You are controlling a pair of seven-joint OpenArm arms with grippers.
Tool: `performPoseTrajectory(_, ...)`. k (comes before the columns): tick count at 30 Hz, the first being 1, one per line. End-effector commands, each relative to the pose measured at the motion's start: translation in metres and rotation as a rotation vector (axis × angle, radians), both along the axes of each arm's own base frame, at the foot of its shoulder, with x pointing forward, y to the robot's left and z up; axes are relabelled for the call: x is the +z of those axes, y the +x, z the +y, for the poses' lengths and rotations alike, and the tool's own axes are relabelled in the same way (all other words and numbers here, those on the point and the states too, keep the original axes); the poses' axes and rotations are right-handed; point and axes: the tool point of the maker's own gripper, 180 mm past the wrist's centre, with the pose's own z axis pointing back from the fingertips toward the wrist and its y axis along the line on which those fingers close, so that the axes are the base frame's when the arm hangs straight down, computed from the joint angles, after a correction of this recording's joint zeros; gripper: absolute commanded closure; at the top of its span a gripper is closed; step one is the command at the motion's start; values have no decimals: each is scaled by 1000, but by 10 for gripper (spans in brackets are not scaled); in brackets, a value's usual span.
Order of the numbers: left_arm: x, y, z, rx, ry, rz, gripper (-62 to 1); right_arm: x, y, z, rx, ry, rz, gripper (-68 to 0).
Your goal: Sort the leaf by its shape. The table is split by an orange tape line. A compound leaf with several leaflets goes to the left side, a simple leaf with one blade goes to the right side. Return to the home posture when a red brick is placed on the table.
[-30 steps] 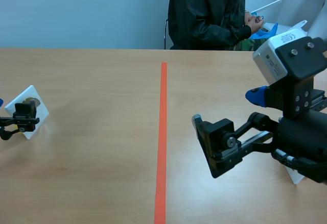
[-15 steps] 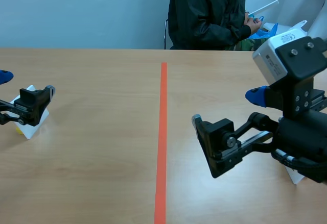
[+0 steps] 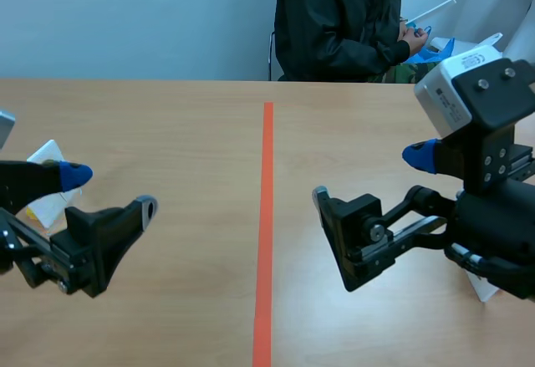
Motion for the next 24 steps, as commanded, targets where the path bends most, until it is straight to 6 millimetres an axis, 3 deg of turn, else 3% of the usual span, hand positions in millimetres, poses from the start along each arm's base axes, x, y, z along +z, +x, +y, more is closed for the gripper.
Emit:
performPoseTrajectory(1,6,2,0,15,-12,-26,-623,9,5,-3,1,2,-35,-679)
performPoseTrajectory(8,4,-3,-11,26,-46,3,-623,9,5,-3,0,5,-34,-679)
performPoseTrajectory(24,8,-2,-15,7,-8,-19,-623,10,5,-3,-3,9,-41,-679)
